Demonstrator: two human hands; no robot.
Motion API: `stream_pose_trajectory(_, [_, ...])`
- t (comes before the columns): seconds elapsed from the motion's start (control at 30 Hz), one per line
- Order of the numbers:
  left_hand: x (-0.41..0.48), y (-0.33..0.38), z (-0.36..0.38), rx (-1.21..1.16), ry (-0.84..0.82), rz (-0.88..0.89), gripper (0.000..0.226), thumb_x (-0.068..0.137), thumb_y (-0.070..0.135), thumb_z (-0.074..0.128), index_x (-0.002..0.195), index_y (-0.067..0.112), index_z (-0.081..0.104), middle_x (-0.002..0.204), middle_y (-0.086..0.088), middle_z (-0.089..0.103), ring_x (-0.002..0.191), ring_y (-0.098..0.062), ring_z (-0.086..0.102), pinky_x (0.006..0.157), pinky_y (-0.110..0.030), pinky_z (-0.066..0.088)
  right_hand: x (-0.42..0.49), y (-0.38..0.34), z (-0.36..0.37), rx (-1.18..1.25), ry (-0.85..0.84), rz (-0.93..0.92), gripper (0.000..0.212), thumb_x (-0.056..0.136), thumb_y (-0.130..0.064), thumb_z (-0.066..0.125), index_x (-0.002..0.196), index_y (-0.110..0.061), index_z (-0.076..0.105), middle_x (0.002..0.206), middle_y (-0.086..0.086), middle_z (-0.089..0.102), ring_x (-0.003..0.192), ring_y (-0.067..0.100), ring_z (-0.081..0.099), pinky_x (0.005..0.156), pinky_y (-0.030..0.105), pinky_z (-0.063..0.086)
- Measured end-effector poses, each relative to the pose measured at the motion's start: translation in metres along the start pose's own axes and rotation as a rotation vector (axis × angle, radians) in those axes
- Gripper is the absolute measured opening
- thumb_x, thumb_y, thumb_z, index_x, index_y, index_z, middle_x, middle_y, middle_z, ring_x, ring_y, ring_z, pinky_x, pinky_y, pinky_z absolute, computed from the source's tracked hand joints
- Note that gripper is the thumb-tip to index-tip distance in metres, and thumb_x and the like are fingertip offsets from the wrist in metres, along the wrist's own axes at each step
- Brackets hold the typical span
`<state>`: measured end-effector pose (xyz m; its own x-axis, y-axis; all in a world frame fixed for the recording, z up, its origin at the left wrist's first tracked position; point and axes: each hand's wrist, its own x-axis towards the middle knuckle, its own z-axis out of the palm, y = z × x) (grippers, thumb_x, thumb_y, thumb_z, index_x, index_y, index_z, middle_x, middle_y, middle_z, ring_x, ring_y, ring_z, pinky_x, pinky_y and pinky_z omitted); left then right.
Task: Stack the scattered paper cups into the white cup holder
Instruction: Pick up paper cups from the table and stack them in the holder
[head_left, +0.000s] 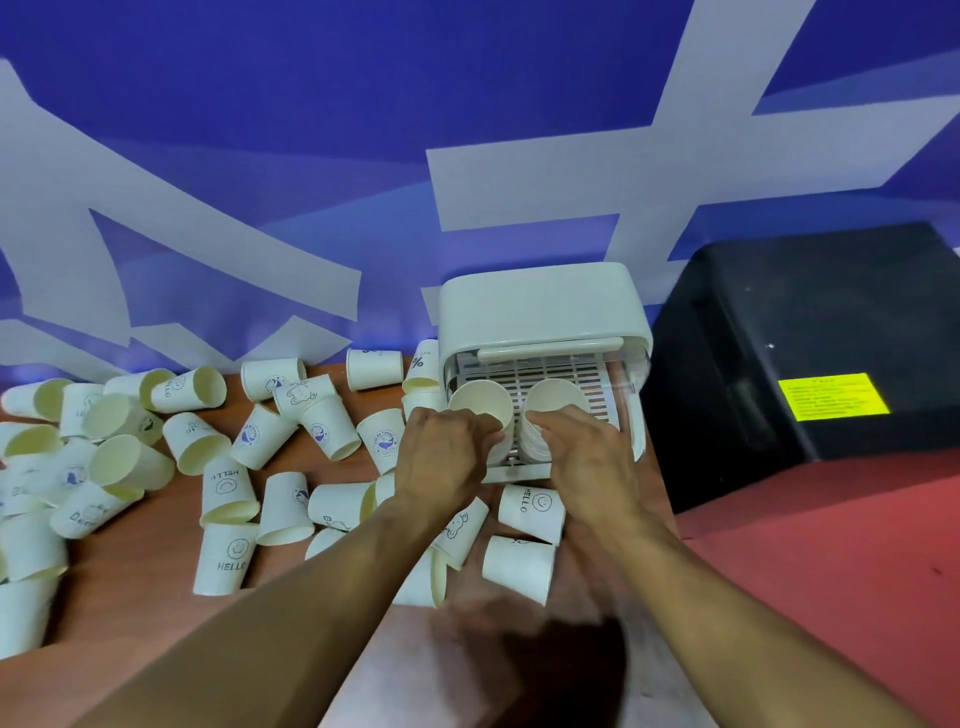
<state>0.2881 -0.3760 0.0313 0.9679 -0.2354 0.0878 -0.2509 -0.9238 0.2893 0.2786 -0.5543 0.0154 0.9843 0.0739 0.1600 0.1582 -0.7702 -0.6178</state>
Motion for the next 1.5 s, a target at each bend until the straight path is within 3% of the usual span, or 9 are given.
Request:
stream_pose_trajectory(0.2, [0.005,-0.003,0.008,-0.035,-0.006,-0.011,0.029,0.096,0.036,0.049,0.086,0.023,0.073,0.082,0.0,0.073,0.073,-0.024,0.064,0.071,-0.036,0.044,0.005,-0.003,0.003,-0.073,-0.063,-0.037,0.05,0.072,0.007,0.061,0.11,-0.024,0.072,0.087,-0.004,0.068,0.072,0.023,0.064,0.058,0.032,0.051])
stream_pose_trajectory(0.5, [0.014,0.004,0.016,-0.134,-0.046,-0.089,0.022,0.093,0.035,0.054,0.083,0.023,0.07,0.079,0.001,0.069,0.075,-0.023,0.062,0.071,-0.041,0.047,0.005,-0.011,0.01,0.04,-0.038,0.028,0.034,0.09,-0.002,0.053,0.115,-0.018,0.07,0.092,0.003,0.068,0.081,0.026,0.063,0.069,0.035,0.051])
stream_pose_trajectory(0.7, [0.015,0.003,0.018,-0.201,-0.057,-0.136,0.021,0.094,0.035,0.055,0.089,0.023,0.072,0.087,0.002,0.072,0.081,-0.021,0.063,0.077,-0.041,0.05,0.01,-0.012,0.011,0.041,-0.107,0.119,0.031,0.095,-0.01,0.051,0.117,-0.023,0.069,0.101,-0.001,0.068,0.09,0.019,0.063,0.074,0.022,0.041])
stream_pose_trajectory(0.83, [0.016,0.007,0.013,-0.22,-0.091,-0.159,0.017,0.094,0.031,0.056,0.09,0.024,0.071,0.087,0.001,0.071,0.084,-0.023,0.063,0.073,-0.034,0.046,0.012,-0.016,0.009,0.043,-0.147,0.184,0.031,0.096,-0.012,0.05,0.119,-0.024,0.067,0.105,-0.002,0.067,0.096,0.018,0.062,0.076,0.02,0.039])
stream_pose_trajectory(0.93, [0.013,0.007,0.003,-0.299,-0.089,-0.198,0.018,0.09,0.031,0.063,0.106,0.028,0.07,0.106,0.006,0.07,0.093,-0.016,0.063,0.078,-0.03,0.047,0.01,-0.024,0.004,-0.043,-0.163,0.14,0.035,0.093,-0.012,0.053,0.123,-0.026,0.064,0.108,0.001,0.064,0.101,0.022,0.06,0.078,0.027,0.044])
stream_pose_trajectory(1.1, [-0.028,0.005,-0.02,-0.511,0.207,-0.152,0.039,0.081,0.038,0.074,0.117,0.026,0.065,0.112,0.015,0.062,0.076,0.0,0.053,0.07,-0.004,0.036,-0.018,-0.055,-0.006,-0.019,0.024,0.018,0.035,0.089,-0.016,0.061,0.125,-0.015,0.062,0.117,0.003,0.062,0.107,0.024,0.057,0.089,0.037,0.049])
stream_pose_trajectory(1.17, [-0.049,0.001,-0.024,-0.505,0.198,-0.186,0.037,0.082,0.039,0.073,0.116,0.028,0.066,0.11,0.015,0.062,0.077,-0.001,0.054,0.07,-0.005,0.037,-0.036,-0.07,-0.003,0.027,0.072,-0.03,0.034,0.086,-0.016,0.063,0.12,-0.015,0.064,0.112,0.003,0.064,0.102,0.024,0.06,0.085,0.036,0.05])
stream_pose_trajectory(1.3, [-0.091,-0.009,-0.027,-0.46,0.168,-0.236,0.028,0.083,0.035,0.068,0.11,0.036,0.065,0.105,0.014,0.064,0.082,-0.005,0.058,0.075,-0.027,0.05,-0.066,-0.106,0.014,0.124,0.023,-0.066,0.034,0.083,-0.007,0.063,0.115,-0.018,0.067,0.108,-0.001,0.065,0.101,0.02,0.06,0.085,0.029,0.047])
stream_pose_trajectory(1.5, [-0.151,-0.041,-0.046,-0.402,0.165,-0.384,0.03,0.084,0.036,0.068,0.113,0.037,0.064,0.107,0.015,0.064,0.082,-0.002,0.056,0.07,-0.021,0.04,-0.091,-0.145,0.044,0.077,-0.121,-0.121,0.036,0.082,-0.015,0.06,0.116,-0.025,0.064,0.109,-0.004,0.063,0.101,0.017,0.059,0.086,0.036,0.049])
